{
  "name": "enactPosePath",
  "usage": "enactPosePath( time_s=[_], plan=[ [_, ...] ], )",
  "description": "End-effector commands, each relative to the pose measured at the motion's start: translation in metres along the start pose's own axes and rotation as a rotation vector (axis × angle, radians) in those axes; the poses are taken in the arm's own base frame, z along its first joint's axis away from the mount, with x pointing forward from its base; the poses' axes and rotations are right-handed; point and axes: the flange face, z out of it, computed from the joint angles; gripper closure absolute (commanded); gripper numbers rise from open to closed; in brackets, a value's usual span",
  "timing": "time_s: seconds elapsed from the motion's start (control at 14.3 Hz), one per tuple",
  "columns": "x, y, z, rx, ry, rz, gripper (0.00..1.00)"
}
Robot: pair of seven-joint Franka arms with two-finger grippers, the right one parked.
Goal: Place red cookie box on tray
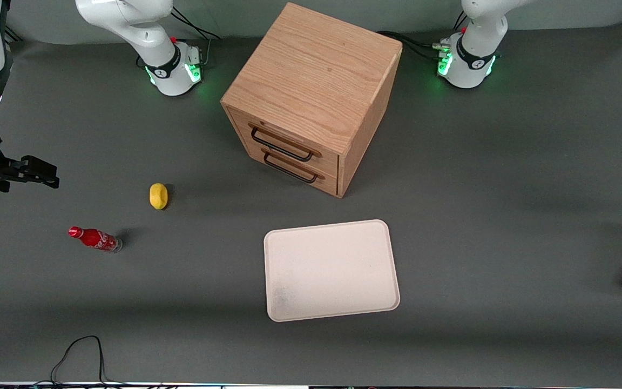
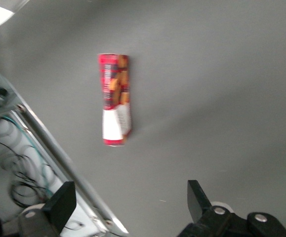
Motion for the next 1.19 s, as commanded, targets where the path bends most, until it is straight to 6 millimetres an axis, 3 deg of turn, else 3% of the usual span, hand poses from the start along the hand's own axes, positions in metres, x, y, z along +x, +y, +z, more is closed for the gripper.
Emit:
enactPosePath(
  time_s=[0.0, 0.42, 0.63, 0.77, 1.12],
  plan=[
    [-0.012, -0.034, 0.027, 0.031, 0.029, 0.034, 0.0],
    [-0.045, -0.061, 0.089, -0.062, 0.081, -0.048, 0.0],
    [-0.037, -0.067, 0.115, -0.062, 0.111, -0.053, 0.0],
    [-0.017, -0.068, 0.143, -0.058, 0.133, -0.035, 0.0],
    [-0.009, -0.069, 0.215, -0.093, 0.119, -0.037, 0.0]
  ],
)
